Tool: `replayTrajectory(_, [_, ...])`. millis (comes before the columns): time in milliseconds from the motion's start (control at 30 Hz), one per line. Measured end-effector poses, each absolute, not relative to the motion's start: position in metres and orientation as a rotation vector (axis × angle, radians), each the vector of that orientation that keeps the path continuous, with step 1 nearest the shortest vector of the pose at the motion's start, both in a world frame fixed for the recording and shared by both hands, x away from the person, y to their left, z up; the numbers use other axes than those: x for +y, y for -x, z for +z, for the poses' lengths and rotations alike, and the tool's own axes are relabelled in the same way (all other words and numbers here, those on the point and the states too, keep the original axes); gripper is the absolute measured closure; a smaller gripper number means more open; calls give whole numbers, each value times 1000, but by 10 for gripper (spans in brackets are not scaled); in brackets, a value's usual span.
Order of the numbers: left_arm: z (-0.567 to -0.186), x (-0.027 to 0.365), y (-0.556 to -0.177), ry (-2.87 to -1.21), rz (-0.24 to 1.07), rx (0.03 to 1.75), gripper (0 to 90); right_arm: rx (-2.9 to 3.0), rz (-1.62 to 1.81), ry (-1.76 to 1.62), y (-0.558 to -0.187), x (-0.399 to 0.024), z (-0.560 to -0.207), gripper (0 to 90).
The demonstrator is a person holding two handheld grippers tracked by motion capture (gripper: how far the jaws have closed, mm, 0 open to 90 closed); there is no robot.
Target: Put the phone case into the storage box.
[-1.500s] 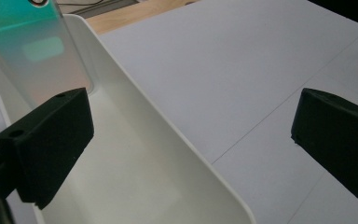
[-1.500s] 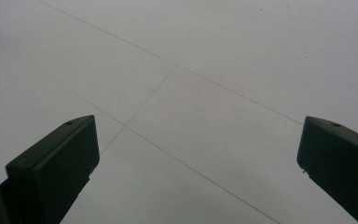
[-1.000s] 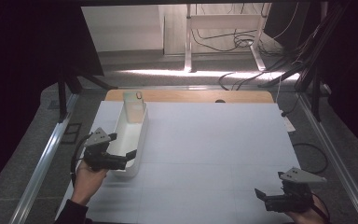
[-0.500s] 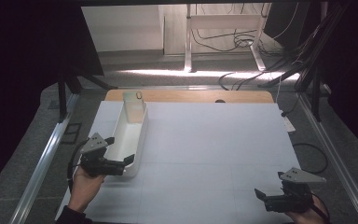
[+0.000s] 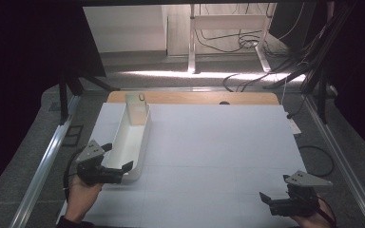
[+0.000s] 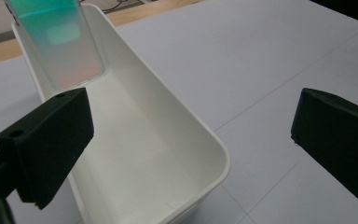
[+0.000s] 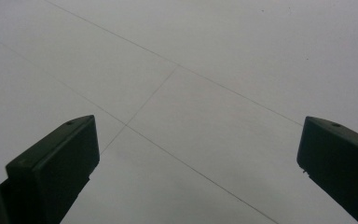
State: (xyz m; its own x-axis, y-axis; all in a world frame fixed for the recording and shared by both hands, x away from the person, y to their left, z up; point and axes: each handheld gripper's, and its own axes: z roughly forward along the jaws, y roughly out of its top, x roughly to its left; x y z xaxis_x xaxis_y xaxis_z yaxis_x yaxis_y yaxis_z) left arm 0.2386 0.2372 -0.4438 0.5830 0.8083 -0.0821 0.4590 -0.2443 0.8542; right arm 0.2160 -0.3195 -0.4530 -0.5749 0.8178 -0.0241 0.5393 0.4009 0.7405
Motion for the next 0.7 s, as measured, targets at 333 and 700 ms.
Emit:
replayTrajectory(333, [-446, 242, -228, -1882, 486, 1030, 0, 2279, 990, -1169, -216, -319, -453, 0])
replayTrajectory(700, [-448, 244, -216, -1891, 506, 1030, 0, 2279, 986, -1168, -216, -319, -453, 0])
